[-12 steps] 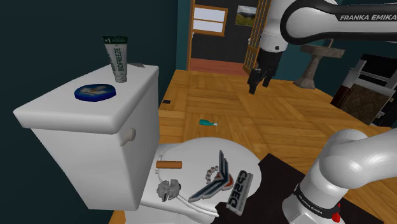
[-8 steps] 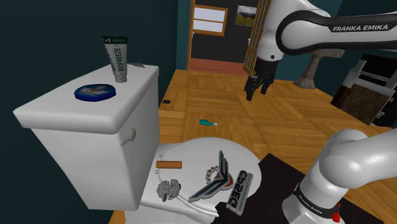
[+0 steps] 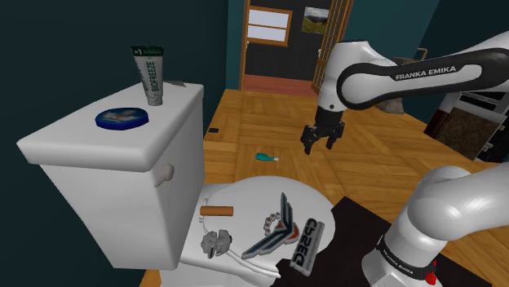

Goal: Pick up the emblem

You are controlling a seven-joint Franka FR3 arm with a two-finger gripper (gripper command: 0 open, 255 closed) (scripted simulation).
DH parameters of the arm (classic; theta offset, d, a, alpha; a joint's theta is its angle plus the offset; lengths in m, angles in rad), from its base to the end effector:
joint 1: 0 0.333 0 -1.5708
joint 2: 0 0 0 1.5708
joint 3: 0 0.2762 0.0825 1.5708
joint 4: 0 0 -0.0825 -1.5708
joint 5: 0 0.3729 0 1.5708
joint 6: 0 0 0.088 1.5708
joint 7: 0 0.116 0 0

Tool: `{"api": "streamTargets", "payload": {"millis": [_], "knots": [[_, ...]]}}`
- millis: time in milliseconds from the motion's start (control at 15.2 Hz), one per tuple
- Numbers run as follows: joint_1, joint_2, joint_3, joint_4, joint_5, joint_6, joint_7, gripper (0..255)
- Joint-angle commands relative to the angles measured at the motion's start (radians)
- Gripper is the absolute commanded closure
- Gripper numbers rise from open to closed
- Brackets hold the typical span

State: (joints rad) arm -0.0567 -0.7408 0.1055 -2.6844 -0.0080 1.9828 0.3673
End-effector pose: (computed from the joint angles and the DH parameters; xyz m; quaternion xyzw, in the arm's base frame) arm 0.3443 0.0130 0.4199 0.9845 -0.1698 0.0254 0.0350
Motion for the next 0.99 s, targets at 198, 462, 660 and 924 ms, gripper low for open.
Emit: {"api": "streamTargets", "payload": {"millis": [198, 462, 660, 924], "knots": [[-0.001, 0.085, 0.042, -0.115, 0.078, 0.190, 0.139, 0], [0.003, 0.202, 0.072, -0.175, 0.143, 0.363, 0.236, 0], [0.012, 0.319, 0.094, -0.202, 0.198, 0.506, 0.301, 0], [0.035, 0.511, 0.115, -0.208, 0.285, 0.708, 0.371, 0]]}}
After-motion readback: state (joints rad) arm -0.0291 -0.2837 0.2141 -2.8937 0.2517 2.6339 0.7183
